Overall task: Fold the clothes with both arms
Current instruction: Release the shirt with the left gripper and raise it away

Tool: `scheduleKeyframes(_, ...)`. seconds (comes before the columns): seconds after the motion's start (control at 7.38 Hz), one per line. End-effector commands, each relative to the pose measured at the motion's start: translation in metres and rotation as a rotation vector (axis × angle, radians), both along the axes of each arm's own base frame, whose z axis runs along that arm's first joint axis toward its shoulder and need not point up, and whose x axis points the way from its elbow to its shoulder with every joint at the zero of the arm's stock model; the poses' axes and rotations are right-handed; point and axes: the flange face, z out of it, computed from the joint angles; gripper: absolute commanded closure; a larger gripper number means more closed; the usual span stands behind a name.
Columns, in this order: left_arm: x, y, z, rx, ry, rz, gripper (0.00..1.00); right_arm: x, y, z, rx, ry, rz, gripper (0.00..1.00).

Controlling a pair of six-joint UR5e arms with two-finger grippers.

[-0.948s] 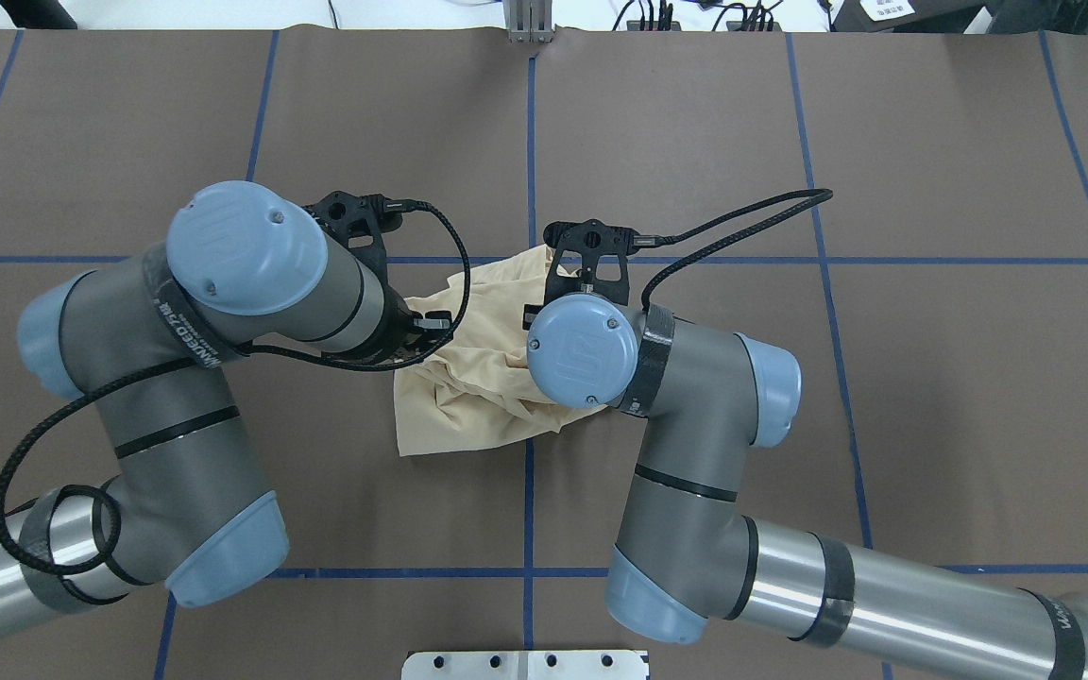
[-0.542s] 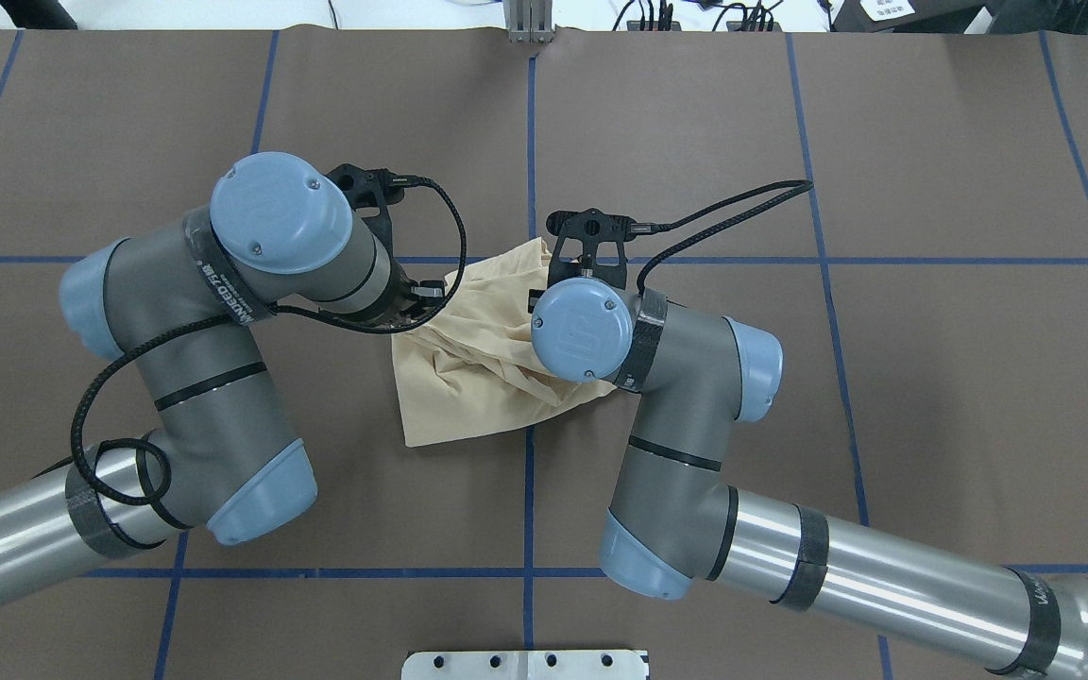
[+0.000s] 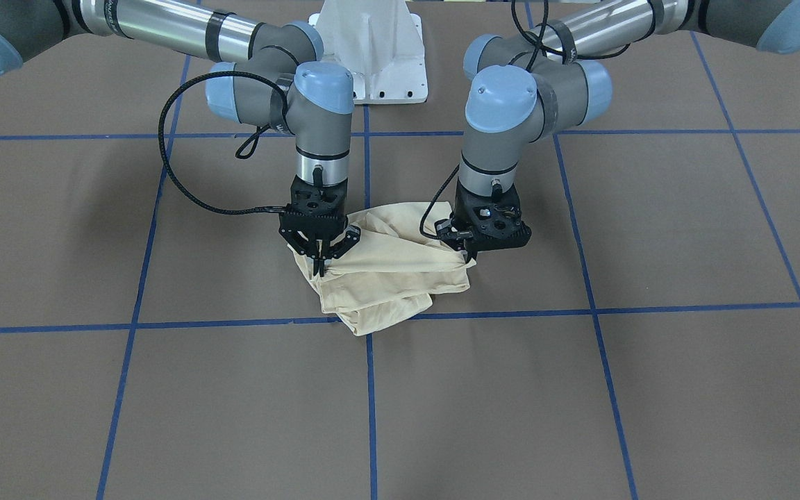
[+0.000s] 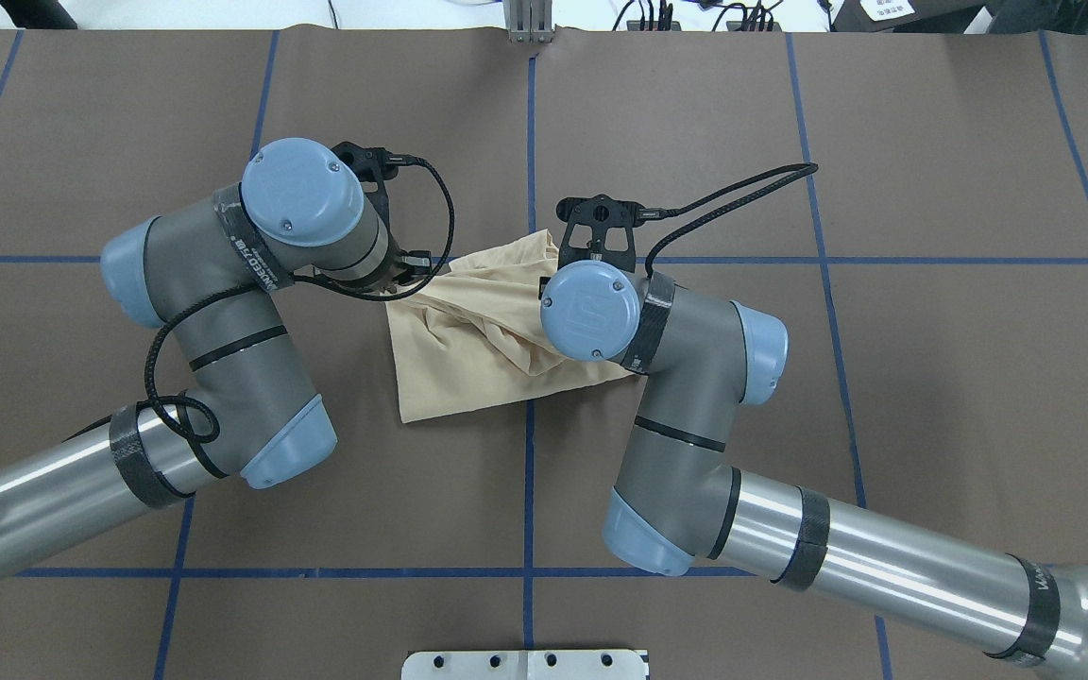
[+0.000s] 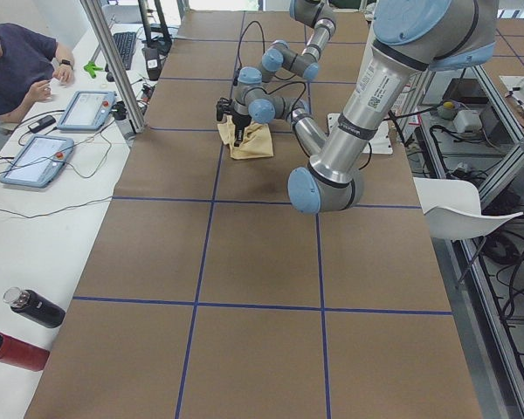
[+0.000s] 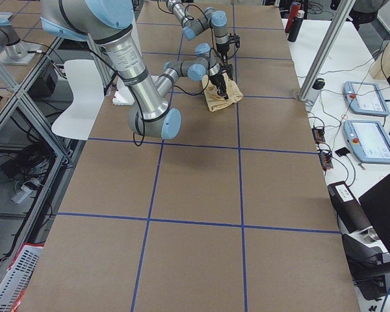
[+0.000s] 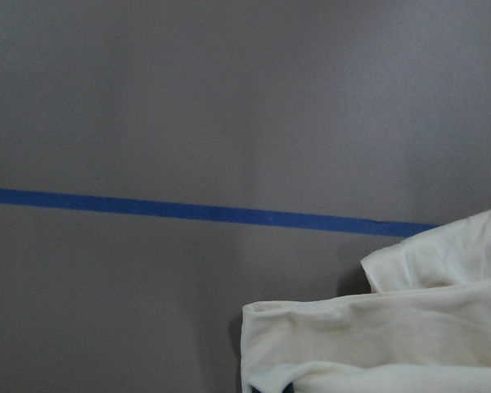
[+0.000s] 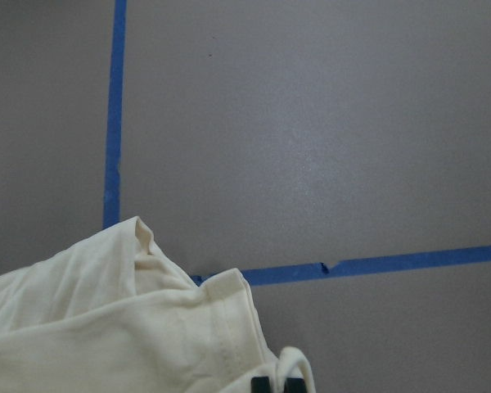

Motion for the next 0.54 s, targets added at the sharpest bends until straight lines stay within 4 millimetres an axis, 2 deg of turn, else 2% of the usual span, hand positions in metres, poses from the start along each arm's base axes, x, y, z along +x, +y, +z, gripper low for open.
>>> scheduleKeyframes(0.0, -0.011, -0.014, 0.001, 0.033, 0.012, 0.002, 0.0, 0.017, -0.022, -0.006, -0.046, -0.033, -0.024, 0.0)
scheduleKeyframes(0.14, -0.03, -0.023, 0.002, 0.098, 0.001, 0.082, 0.0, 0.03, -0.035, -0.02, -0.085, -0.076, -0.08, 0.0)
scheduleKeyframes(0.41, -0.079, -0.023, 0.035, 0.211, -0.035, 0.212, 0.0, 0.028, -0.03, -0.054, -0.084, -0.122, -0.101, 0.0)
